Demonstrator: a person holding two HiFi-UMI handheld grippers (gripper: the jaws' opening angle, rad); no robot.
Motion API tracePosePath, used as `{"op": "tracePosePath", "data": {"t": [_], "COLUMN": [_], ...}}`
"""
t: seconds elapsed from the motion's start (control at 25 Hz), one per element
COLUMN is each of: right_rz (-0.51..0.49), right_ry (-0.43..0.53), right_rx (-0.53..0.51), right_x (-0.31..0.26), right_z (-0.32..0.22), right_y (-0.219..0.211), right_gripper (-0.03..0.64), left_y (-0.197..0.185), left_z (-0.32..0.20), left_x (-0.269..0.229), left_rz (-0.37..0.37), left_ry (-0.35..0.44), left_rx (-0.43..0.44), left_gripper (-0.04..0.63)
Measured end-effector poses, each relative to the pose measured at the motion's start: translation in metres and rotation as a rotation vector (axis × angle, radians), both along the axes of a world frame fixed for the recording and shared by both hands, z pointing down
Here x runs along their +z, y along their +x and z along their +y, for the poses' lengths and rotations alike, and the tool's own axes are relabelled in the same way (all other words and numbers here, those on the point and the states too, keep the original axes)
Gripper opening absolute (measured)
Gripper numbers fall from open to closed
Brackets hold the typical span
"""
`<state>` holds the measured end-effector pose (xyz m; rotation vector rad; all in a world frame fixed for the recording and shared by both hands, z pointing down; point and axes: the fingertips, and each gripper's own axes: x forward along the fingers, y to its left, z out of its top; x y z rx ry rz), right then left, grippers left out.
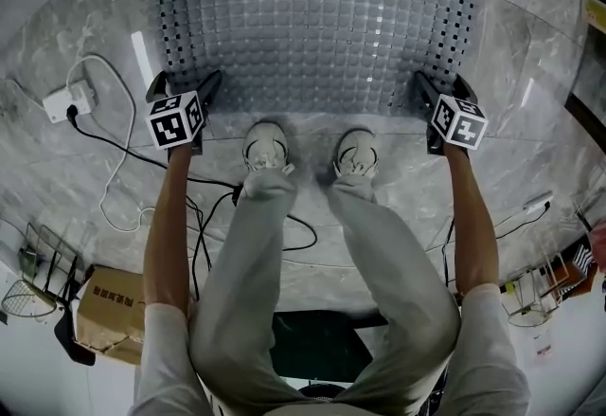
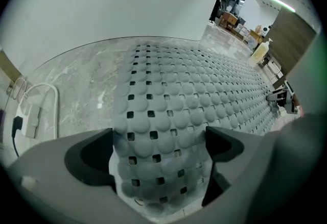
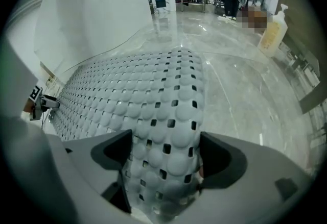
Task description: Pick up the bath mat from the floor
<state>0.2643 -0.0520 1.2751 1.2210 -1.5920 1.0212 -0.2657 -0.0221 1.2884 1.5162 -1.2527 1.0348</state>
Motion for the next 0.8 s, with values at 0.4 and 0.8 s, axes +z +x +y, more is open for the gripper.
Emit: {"op": "tracePosePath", "data": {"t": [0.4,0.8], "right_rz": [0.037,0.029], "right_ry": [-0.033,-0.049], "right_rx": [-0.014,-0.034], "right_x": [-0.001,-0.004], "right_z": [0.0,0.0], "right_y": [-0.002,-0.009], "right_gripper": [0.363,0.279], "left_y": [0.019,0.049], "left_z": [0.002,0.003], "left_x": [-0.009,-0.02], "left_rz": [0.011,0.072], "left_ry": [-0.006,0.016], "left_rx": [0.023,0.126], "left_gripper": [0.393,0.144]}}
